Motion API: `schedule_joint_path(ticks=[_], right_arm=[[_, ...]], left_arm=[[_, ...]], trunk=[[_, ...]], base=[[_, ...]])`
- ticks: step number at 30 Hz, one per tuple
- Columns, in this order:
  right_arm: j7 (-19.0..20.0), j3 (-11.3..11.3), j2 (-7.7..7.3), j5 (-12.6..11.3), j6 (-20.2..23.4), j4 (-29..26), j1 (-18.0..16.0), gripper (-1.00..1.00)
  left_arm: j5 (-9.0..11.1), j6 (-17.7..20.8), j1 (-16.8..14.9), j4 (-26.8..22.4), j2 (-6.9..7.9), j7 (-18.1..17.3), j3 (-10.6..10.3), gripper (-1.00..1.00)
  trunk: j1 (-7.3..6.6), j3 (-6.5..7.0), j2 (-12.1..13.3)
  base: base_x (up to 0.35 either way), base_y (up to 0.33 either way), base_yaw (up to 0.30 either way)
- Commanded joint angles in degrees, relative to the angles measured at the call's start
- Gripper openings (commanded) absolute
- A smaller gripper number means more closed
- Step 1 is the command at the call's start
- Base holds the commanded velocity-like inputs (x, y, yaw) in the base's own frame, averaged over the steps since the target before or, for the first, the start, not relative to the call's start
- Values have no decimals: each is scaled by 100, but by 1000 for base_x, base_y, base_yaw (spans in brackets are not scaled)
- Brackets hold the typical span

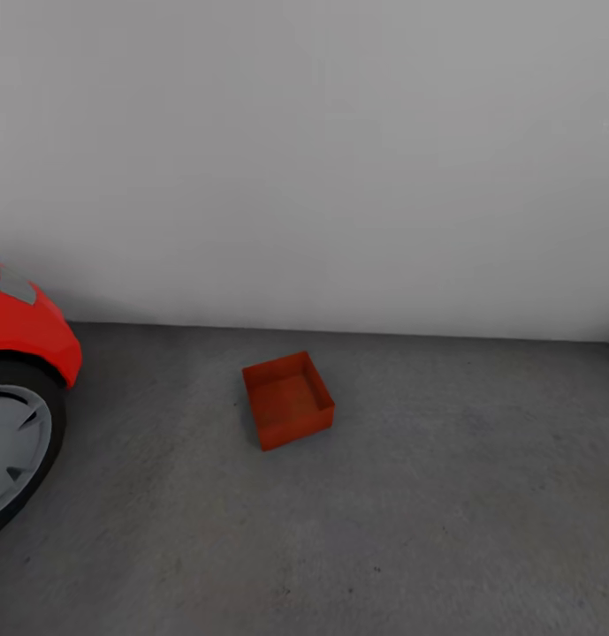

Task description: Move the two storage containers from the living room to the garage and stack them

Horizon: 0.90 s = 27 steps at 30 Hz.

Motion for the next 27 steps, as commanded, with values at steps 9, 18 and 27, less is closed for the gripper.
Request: schedule_joint_path(ticks=[9, 18, 27], right_arm=[[-12, 16, 1, -57, -24, 19, -7, 100], [-13, 17, -1, -58, 27, 19, -7, 100], [-7, 23, 6, -26, -38, 19, 6, 100]], left_arm=[[44, -16, -3, 3, -1, 14, -49, 100], [44, -16, -3, 3, 0, 14, -50, 100], [44, -16, -3, 3, 1, 14, -51, 100]], trunk=[[0, 79, -3], [0, 162, -3], [0, 245, -3]], base=[[0, 0, 0], [0, 0, 0], [0, 0, 0]])
